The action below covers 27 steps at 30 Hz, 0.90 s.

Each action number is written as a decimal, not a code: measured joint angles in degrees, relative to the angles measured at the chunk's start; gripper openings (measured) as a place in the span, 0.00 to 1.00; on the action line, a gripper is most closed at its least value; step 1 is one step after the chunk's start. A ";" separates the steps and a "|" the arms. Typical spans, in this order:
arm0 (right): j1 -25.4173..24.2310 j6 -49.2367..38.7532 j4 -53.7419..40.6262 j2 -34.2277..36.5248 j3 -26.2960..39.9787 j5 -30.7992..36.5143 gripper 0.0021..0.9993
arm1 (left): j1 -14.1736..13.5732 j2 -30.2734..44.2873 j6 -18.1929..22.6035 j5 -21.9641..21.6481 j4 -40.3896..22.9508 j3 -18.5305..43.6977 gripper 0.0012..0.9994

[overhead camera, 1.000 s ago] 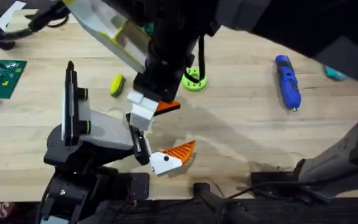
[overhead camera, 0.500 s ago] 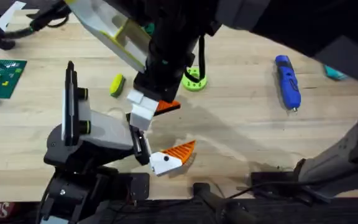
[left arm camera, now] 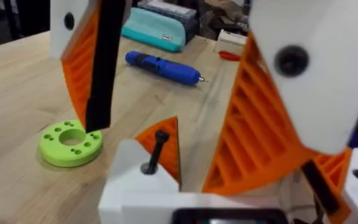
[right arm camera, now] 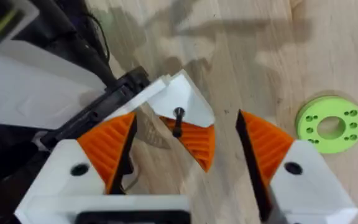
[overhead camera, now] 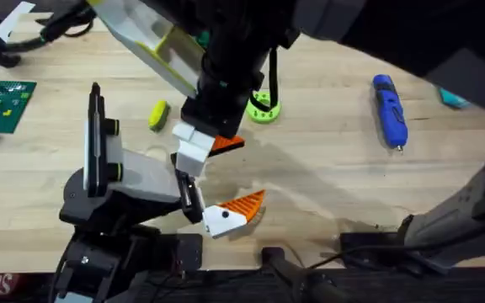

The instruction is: Pick up the gripper from the table and insert it into the empty holder that is missing its gripper. Then pick up a screw, insert it into the mounting hole, and use the screwdriver to tighten it. Finally, clean up the table by picking up the vegetable and placing it into the bucket.

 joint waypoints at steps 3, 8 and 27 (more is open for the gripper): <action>0.00 0.00 0.00 0.00 0.00 0.00 1.00 | 0.00 0.00 0.00 0.00 0.00 0.00 0.99; 0.00 0.00 0.00 0.00 0.00 -0.02 1.00 | 0.00 0.00 -0.40 -0.04 -0.02 0.00 0.74; 0.00 0.02 0.13 0.00 0.00 0.00 1.00 | 0.00 0.00 0.02 0.02 0.02 0.00 0.00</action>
